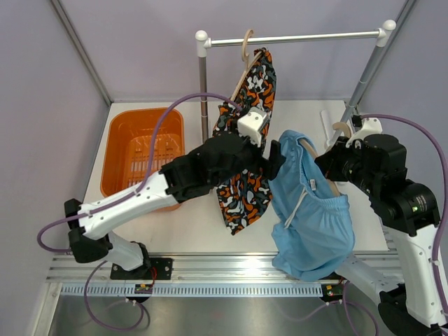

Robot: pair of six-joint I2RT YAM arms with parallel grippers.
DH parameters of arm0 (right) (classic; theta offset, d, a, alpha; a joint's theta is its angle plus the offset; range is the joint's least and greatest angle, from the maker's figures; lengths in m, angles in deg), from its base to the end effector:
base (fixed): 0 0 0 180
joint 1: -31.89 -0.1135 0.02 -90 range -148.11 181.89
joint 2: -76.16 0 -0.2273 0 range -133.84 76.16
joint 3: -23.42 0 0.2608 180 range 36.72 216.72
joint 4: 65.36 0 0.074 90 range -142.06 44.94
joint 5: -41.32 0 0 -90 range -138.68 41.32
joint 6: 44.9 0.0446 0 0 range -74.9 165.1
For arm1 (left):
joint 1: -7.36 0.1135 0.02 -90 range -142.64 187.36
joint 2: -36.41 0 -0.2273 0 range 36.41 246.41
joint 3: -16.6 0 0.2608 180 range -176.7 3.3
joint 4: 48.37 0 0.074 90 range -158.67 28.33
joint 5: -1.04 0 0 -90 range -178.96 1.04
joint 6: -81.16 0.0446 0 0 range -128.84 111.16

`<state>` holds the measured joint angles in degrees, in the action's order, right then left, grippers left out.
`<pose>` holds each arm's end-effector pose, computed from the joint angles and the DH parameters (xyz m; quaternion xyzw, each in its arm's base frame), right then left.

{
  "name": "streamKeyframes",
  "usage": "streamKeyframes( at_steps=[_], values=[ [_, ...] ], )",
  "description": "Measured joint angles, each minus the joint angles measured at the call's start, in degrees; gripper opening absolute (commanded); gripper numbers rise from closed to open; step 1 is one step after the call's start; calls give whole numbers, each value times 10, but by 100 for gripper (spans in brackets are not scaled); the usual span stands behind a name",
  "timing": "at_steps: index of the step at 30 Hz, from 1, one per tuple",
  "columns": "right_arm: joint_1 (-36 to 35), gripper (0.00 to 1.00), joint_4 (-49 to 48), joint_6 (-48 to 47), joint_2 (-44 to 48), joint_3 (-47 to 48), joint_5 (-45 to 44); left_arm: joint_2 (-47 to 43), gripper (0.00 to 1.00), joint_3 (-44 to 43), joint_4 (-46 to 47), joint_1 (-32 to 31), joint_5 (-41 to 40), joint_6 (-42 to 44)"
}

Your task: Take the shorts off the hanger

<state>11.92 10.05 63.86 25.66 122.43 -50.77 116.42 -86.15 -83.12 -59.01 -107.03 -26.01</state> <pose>0.1452 0.0510 0.4306 0.0005 0.8521 0.1588 0.4987 0.1469 -0.3013 0.4139 0.2297 0.7390 -0.3229 0.5448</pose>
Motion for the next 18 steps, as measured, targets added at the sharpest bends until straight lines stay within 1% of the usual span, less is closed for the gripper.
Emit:
streamKeyframes(
  at_steps=[3, 9, 12, 18],
  values=[
    [0, 0, 6, -3, -9, 4, -3, 62, 97, -44, 11, 0, 0, -11],
    [0, 0, 11, -8, -20, 16, -5, 121, 97, -97, 36, -1, 3, -35],
    [0, 0, 12, -10, -21, 21, -9, 143, 95, -113, 47, -1, 10, -45],
    [0, 0, 13, -10, -22, 28, -15, 175, 90, -114, 48, -1, 20, -62]
  ],
)
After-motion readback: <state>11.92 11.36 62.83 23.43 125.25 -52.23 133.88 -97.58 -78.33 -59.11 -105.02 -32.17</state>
